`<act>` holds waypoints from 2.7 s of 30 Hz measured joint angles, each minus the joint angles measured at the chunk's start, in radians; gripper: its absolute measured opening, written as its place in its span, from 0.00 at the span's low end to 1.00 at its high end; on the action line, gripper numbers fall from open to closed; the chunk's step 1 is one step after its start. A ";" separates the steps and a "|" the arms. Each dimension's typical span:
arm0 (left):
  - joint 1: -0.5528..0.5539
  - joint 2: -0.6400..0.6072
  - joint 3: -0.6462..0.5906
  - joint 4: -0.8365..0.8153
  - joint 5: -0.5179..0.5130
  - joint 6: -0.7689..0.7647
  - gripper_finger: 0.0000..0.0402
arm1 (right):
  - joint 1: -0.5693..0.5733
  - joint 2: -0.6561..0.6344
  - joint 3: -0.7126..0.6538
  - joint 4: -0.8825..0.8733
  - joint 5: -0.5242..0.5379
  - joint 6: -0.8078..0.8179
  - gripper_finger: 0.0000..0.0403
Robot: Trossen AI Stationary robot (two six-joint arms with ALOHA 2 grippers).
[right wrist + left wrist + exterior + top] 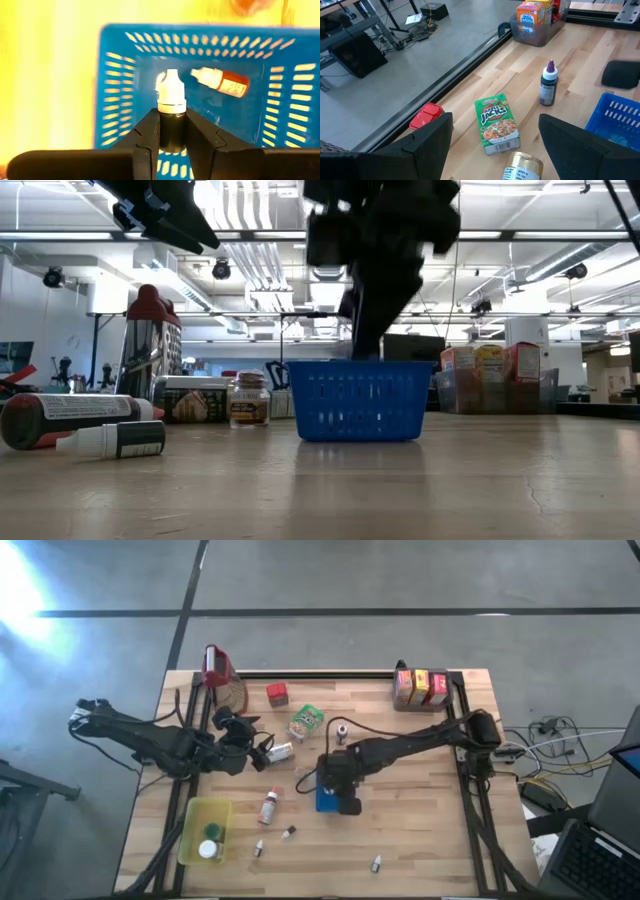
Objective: Pick & Place Kitchen Items
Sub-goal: Remove the small green food coloring bottle from the blue bin
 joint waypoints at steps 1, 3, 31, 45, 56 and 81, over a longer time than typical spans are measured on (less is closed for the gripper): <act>0.000 0.000 0.000 0.000 0.000 0.000 0.75 | 0.005 -0.018 0.000 -0.002 0.001 0.003 0.16; 0.000 0.000 0.000 0.000 0.000 0.000 0.75 | 0.019 -0.055 -0.001 -0.006 0.001 0.004 0.15; 0.000 0.000 0.000 0.000 0.000 0.000 0.75 | 0.391 0.025 -0.859 2.044 0.292 0.035 0.16; 0.000 0.000 0.000 0.000 0.000 0.000 0.75 | 0.374 0.246 -0.823 2.077 0.275 0.262 0.16; 0.000 0.000 0.000 0.000 0.000 0.000 0.75 | 0.368 -0.005 -0.828 1.623 0.207 0.321 0.16; 0.000 0.000 0.000 0.000 0.000 0.000 0.75 | 0.368 -0.265 -0.642 0.421 0.211 0.584 0.20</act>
